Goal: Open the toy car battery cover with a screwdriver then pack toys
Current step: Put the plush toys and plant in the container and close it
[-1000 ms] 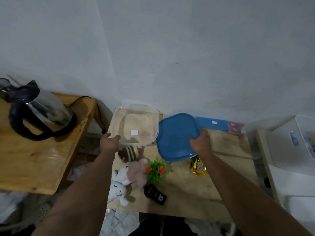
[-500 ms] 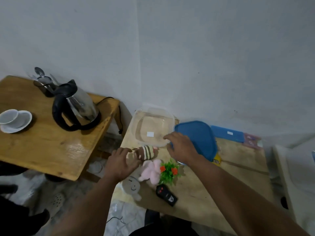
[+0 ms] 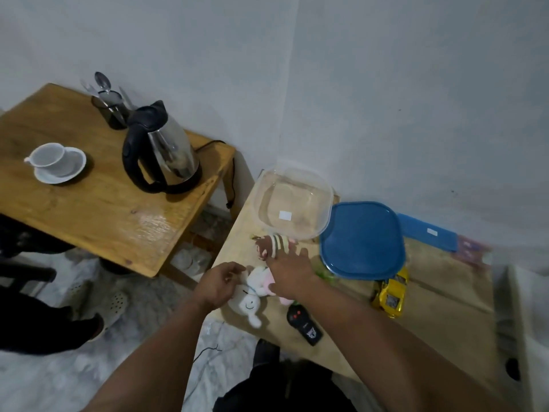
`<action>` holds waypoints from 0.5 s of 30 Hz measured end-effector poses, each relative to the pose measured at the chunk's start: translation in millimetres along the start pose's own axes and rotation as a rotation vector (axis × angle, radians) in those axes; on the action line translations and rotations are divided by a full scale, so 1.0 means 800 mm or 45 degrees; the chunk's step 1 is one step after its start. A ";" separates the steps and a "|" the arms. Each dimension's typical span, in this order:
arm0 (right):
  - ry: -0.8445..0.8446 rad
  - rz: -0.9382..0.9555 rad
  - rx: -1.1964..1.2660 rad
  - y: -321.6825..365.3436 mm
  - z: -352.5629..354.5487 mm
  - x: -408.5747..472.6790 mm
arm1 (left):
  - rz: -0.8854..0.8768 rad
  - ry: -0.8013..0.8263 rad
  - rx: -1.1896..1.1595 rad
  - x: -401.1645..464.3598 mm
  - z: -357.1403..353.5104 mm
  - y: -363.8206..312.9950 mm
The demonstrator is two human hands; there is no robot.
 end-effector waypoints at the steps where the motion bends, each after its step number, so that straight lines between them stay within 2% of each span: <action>1: -0.002 0.000 -0.002 0.001 -0.003 0.003 | 0.005 -0.009 -0.030 0.002 0.002 0.004; 6: -0.010 -0.014 -0.002 0.003 -0.011 0.009 | 0.022 -0.076 -0.255 0.005 0.015 0.020; 8: 0.017 -0.022 0.006 0.005 -0.013 0.011 | 0.030 0.044 -0.048 0.005 0.009 0.023; 11: 0.045 -0.009 -0.012 0.009 -0.017 0.014 | -0.021 0.263 0.502 0.005 -0.012 0.020; 15: 0.079 0.023 0.045 0.006 -0.025 0.016 | -0.126 0.385 0.854 0.001 -0.041 0.004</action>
Point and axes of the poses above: each hand's wrist, its own x-axis towards the middle knuckle, its own z-axis out of the back of the hand, y = z × x, the point moved 8 cm from there along x, towards the middle knuckle, and after that the axes turned 8 degrees about y, right-handed, at the moved point
